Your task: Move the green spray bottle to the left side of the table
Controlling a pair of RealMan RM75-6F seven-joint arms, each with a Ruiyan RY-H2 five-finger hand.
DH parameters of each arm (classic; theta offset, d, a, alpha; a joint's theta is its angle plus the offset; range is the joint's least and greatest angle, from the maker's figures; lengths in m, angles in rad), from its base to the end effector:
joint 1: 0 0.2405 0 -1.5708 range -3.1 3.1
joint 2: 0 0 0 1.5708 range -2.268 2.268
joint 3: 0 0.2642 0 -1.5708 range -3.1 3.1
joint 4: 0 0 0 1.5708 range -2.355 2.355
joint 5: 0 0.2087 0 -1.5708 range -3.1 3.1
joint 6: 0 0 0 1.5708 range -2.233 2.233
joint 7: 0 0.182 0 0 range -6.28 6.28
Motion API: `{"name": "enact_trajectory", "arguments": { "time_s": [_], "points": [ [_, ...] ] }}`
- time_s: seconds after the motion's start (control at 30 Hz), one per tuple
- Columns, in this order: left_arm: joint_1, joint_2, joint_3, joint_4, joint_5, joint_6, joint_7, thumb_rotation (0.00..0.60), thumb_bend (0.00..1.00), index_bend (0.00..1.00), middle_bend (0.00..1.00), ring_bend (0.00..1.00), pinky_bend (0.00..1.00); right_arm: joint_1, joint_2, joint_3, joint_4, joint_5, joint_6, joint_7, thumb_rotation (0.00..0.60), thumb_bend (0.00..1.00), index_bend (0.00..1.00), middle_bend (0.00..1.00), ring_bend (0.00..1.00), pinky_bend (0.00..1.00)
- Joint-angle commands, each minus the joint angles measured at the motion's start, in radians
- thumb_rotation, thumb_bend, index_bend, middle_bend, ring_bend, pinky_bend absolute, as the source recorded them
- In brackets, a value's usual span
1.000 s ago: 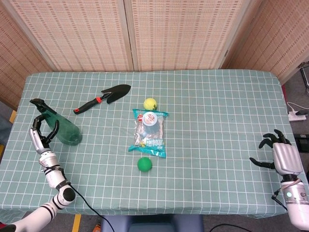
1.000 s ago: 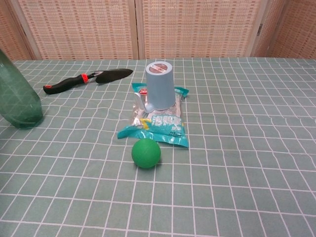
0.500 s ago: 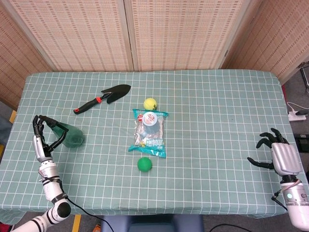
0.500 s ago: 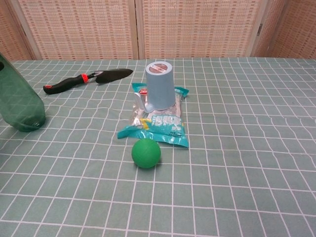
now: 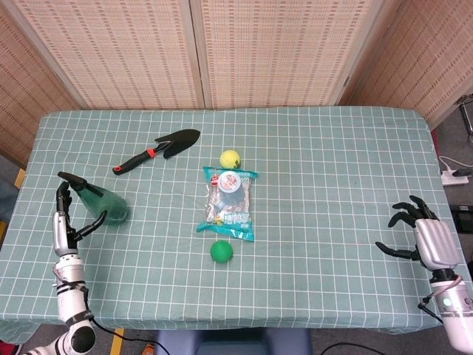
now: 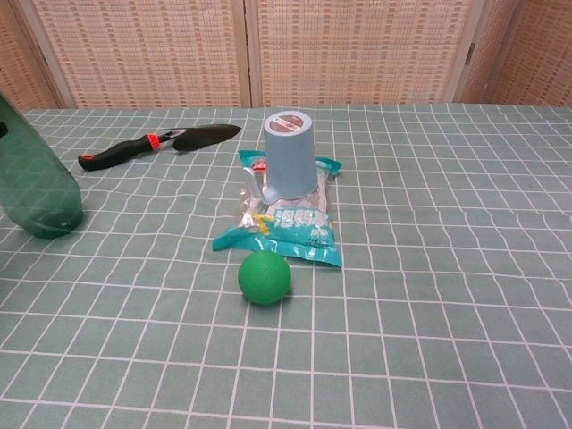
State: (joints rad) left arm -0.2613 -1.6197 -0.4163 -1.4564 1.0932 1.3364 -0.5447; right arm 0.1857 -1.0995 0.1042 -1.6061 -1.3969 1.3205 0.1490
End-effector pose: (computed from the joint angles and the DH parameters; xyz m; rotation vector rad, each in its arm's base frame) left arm -0.2910 0.3271 0.0665 -0.5146 -1.5476 -1.6198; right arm -0.3184 -0.2625 0.1606 1.3570 -1.0690 0.9676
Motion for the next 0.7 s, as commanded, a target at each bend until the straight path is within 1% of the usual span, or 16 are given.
{"name": "enact_trajectory", "arguments": {
  "time_s": [0.03, 0.1, 0.17, 0.27, 0.37, 0.4, 0.47, 0.5, 0.53, 0.57, 0.6, 0.67, 0.7],
  "points": [
    [0.058, 0.082, 0.024, -0.103, 0.015, 0.062, 0.080, 0.600, 0.15, 0.00, 0.00, 0.00, 0.00, -0.004, 0.006, -0.007, 0.011, -0.042, 0.020, 0.050, 0.600, 0.06, 0.52, 0.26, 0.09, 0.26],
    [0.083, 0.146, 0.013, -0.188, -0.019, 0.082, 0.157, 0.600, 0.20, 0.00, 0.00, 0.00, 0.00, -0.004, 0.007, -0.010, 0.021, -0.065, 0.031, 0.082, 0.600, 0.06, 0.52, 0.26, 0.09, 0.26],
    [0.105, 0.207, 0.005, -0.256, -0.056, 0.092, 0.225, 0.600, 0.22, 0.00, 0.00, 0.00, 0.00, -0.005, 0.009, -0.013, 0.028, -0.082, 0.039, 0.107, 0.600, 0.06, 0.52, 0.26, 0.09, 0.26],
    [0.128, 0.329, 0.014, -0.353, -0.131, 0.063, 0.364, 0.600, 0.24, 0.00, 0.00, 0.00, 0.00, -0.007, 0.015, -0.018, 0.029, -0.106, 0.051, 0.148, 0.600, 0.06, 0.52, 0.26, 0.09, 0.26],
    [0.136, 0.466, 0.067, -0.393, -0.136, -0.004, 0.495, 0.600, 0.26, 0.00, 0.00, 0.00, 0.01, -0.009, 0.020, -0.026, 0.031, -0.131, 0.063, 0.170, 0.600, 0.06, 0.52, 0.26, 0.09, 0.26],
    [0.133, 0.521, 0.098, -0.396, -0.133, -0.038, 0.560, 0.600, 0.26, 0.00, 0.00, 0.00, 0.01, -0.009, 0.023, -0.030, 0.033, -0.137, 0.064, 0.173, 0.600, 0.05, 0.52, 0.26, 0.09, 0.26],
    [0.127, 0.589, 0.142, -0.388, -0.115, -0.081, 0.642, 0.600, 0.26, 0.00, 0.00, 0.00, 0.03, -0.009, 0.026, -0.032, 0.036, -0.138, 0.062, 0.177, 0.600, 0.06, 0.52, 0.26, 0.09, 0.26],
    [0.121, 0.618, 0.168, -0.375, -0.097, -0.102, 0.689, 0.600, 0.26, 0.02, 0.02, 0.01, 0.04, -0.009, 0.027, -0.032, 0.035, -0.136, 0.061, 0.180, 0.600, 0.06, 0.52, 0.26, 0.09, 0.26],
    [0.114, 0.630, 0.186, -0.357, -0.066, -0.111, 0.714, 0.600, 0.26, 0.06, 0.07, 0.03, 0.04, -0.009, 0.027, -0.031, 0.034, -0.135, 0.061, 0.181, 0.600, 0.06, 0.52, 0.26, 0.09, 0.26],
    [0.108, 0.632, 0.208, -0.329, -0.012, -0.119, 0.726, 0.600, 0.26, 0.10, 0.11, 0.06, 0.04, -0.009, 0.027, -0.031, 0.034, -0.135, 0.063, 0.179, 0.600, 0.06, 0.52, 0.26, 0.09, 0.26],
    [0.099, 0.630, 0.247, -0.272, 0.101, -0.128, 0.723, 0.600, 0.27, 0.15, 0.16, 0.10, 0.06, -0.009, 0.027, -0.031, 0.035, -0.137, 0.065, 0.173, 0.600, 0.06, 0.52, 0.26, 0.09, 0.26],
    [0.089, 0.615, 0.308, -0.175, 0.271, -0.130, 0.690, 0.600, 0.27, 0.18, 0.16, 0.11, 0.09, -0.007, 0.024, -0.032, 0.040, -0.144, 0.070, 0.158, 0.600, 0.05, 0.52, 0.26, 0.09, 0.26],
    [0.084, 0.602, 0.339, -0.128, 0.346, -0.132, 0.646, 0.600, 0.27, 0.18, 0.17, 0.10, 0.09, -0.005, 0.022, -0.033, 0.044, -0.150, 0.072, 0.147, 0.600, 0.06, 0.52, 0.26, 0.09, 0.26]
  ]
}}
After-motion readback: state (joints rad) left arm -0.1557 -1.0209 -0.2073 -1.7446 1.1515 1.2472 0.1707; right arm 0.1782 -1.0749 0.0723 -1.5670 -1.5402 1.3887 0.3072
